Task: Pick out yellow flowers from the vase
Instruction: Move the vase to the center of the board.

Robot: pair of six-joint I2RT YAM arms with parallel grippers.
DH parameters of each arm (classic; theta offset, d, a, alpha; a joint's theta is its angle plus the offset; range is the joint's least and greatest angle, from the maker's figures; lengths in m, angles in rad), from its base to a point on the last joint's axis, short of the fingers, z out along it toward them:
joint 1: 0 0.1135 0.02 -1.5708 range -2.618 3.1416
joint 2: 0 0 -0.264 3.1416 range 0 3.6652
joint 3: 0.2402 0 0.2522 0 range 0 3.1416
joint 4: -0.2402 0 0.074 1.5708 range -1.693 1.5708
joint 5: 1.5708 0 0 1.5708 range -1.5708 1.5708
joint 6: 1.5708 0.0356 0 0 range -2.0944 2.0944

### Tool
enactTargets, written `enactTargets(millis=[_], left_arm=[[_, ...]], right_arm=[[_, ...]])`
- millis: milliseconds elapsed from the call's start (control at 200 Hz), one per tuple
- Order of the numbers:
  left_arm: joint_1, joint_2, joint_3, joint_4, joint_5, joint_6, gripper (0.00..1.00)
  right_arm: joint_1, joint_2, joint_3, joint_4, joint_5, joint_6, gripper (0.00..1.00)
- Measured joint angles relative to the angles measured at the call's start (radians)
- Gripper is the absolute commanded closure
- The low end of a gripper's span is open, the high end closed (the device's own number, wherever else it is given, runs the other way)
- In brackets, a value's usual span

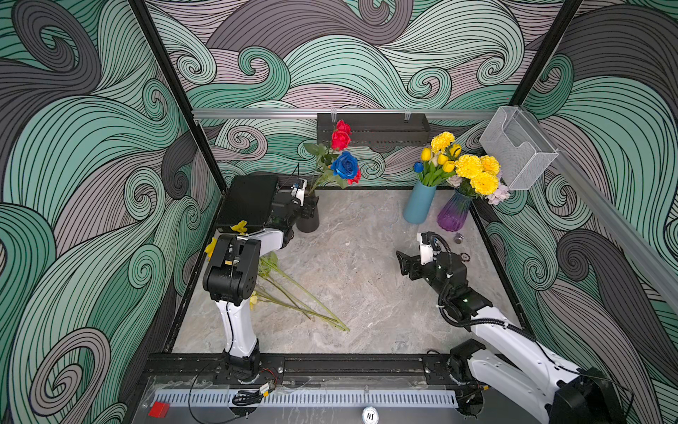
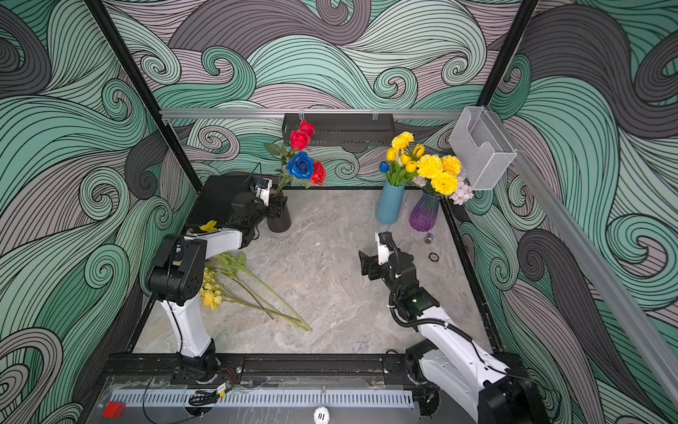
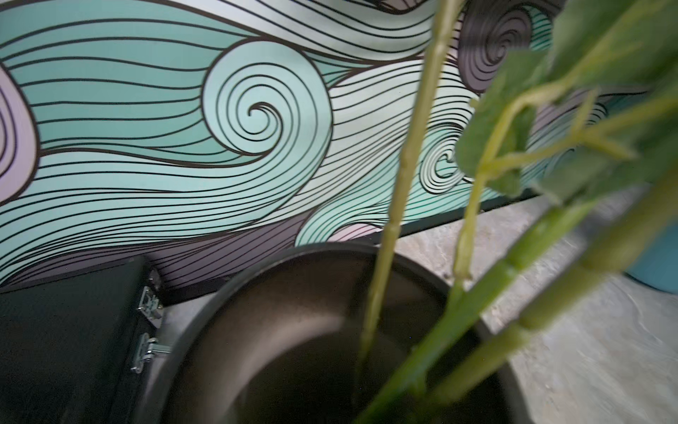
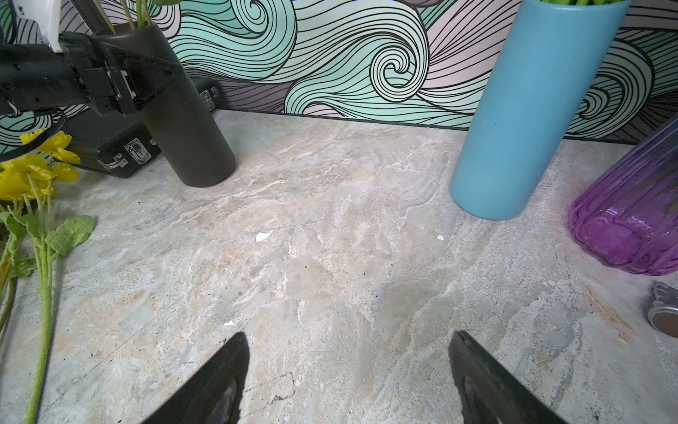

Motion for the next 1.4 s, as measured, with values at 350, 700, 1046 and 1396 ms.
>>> enactTargets(millis=[350,700,1046,1396], left_arm=[[0.071,0.087,0.081,0.055,0.0,-0.023,0.38],[0.078,0.089,0.08,0.067,0.011,-0.035,0.01],[0.087,0.041,-0.016,0.109,0.011,-0.059,0.01],[0.085,-0.332,-0.371,0.138,-0.013,-0.158,0.01]], right_arm=[[0.0,0.001,0.0,-0.002,0.001,0.0,0.14],[-0.001,0.014,0.003,-0.019,0.022,0.02,0.12],[-0.003,-0.021,0.013,-0.06,0.055,0.026,0.01],[-0.038,-0.023,0.056,-0.111,0.138,0.075,0.01]])
